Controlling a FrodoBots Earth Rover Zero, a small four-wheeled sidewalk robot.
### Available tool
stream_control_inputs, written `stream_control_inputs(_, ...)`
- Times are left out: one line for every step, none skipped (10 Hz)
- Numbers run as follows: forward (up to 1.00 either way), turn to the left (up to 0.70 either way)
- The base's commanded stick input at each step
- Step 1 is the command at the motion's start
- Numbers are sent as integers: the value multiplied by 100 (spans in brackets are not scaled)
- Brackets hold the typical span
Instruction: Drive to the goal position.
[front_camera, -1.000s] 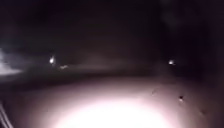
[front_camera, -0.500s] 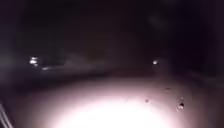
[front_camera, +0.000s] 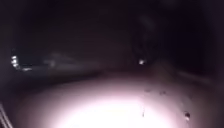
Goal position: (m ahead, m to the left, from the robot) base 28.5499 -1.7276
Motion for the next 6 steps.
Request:
stream_control_inputs(100,-27)
stream_control_inputs(100,-27)
stream_control_inputs(100,-27)
stream_control_inputs(100,-27)
stream_control_inputs(100,-27)
stream_control_inputs(100,-27)
